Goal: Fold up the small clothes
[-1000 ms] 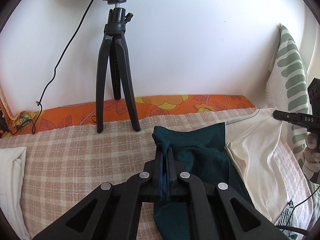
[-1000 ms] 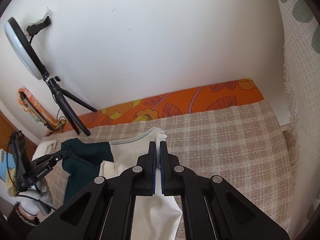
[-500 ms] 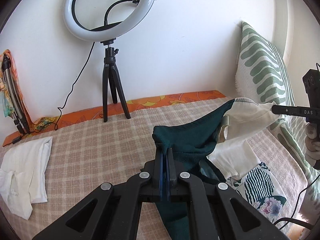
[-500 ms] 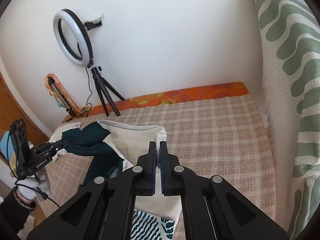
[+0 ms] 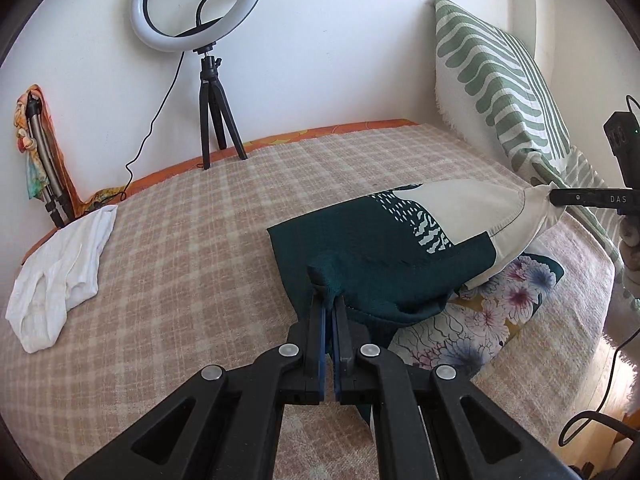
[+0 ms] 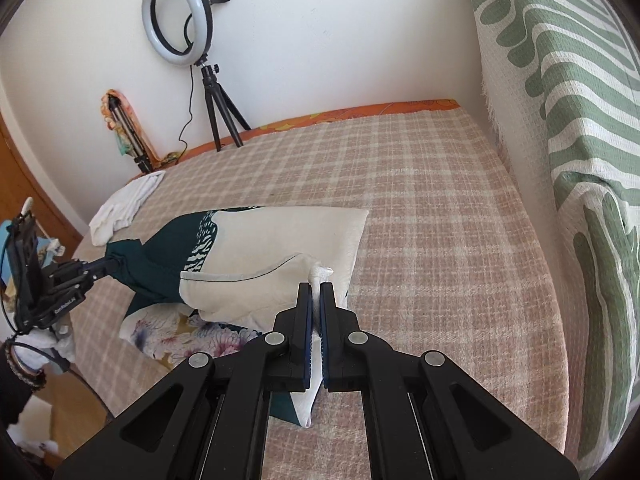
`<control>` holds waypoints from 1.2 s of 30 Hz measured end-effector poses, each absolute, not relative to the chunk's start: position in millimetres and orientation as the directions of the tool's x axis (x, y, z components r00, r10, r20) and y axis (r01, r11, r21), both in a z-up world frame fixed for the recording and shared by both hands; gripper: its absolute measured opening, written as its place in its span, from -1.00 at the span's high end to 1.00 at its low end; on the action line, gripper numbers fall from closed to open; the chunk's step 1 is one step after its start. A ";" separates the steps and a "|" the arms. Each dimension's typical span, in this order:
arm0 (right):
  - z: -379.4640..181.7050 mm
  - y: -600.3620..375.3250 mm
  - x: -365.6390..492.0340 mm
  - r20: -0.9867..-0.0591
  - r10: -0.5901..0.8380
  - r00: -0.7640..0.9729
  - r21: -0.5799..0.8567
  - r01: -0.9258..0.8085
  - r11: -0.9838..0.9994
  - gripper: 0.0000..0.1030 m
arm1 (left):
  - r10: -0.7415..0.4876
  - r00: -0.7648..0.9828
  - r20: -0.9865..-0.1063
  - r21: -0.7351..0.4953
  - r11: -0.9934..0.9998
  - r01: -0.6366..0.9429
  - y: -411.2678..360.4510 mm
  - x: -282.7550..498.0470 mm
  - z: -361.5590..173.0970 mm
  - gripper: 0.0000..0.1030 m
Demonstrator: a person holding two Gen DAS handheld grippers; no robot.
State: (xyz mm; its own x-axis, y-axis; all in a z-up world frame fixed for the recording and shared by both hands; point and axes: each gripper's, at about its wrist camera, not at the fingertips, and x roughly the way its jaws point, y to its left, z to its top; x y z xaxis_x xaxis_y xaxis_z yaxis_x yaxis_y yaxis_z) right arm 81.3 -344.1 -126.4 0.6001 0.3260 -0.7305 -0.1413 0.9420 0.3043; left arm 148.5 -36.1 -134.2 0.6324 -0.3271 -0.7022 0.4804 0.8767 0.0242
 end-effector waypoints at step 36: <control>-161.1 -285.5 70.1 -0.826 0.252 0.505 0.183 -0.183 0.966 0.88 | -0.293 0.566 -0.771 0.043 0.862 0.505 -54.4 120.6 -146.7 0.64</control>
